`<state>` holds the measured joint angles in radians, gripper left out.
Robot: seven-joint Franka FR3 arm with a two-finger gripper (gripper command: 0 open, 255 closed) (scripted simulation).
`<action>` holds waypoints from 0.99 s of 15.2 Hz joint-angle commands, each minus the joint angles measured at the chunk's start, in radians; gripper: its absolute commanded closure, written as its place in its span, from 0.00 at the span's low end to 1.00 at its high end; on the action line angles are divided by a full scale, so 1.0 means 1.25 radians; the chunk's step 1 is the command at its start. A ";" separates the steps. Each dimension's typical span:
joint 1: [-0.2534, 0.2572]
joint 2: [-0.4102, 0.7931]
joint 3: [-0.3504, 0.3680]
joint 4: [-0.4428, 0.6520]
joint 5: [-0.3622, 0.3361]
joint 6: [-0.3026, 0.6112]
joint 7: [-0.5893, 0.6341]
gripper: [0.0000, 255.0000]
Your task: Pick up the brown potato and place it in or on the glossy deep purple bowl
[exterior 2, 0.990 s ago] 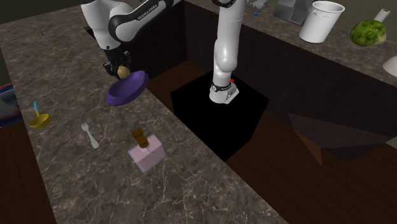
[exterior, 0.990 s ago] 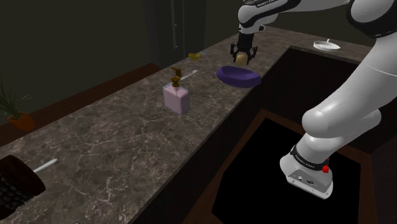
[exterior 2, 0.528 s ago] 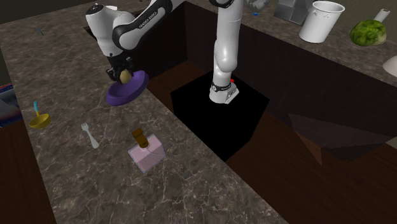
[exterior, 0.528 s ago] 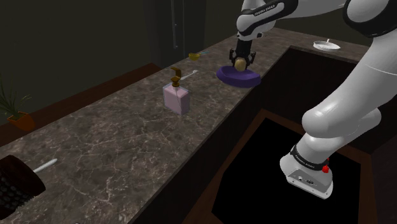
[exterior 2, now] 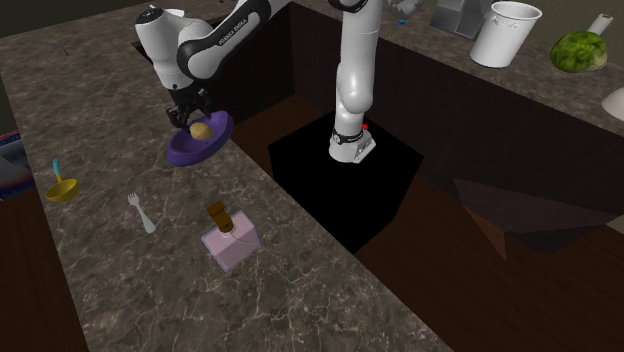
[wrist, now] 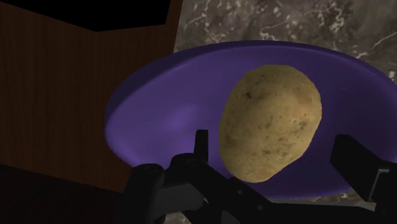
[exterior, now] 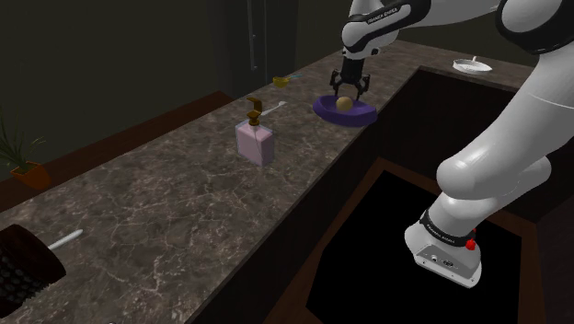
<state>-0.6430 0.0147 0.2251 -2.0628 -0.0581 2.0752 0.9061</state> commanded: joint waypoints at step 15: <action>0.001 -0.029 0.001 0.070 0.010 -0.098 -0.007 0.00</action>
<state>-0.6417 -0.0213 0.2265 -1.9748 -0.0461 1.9526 0.8978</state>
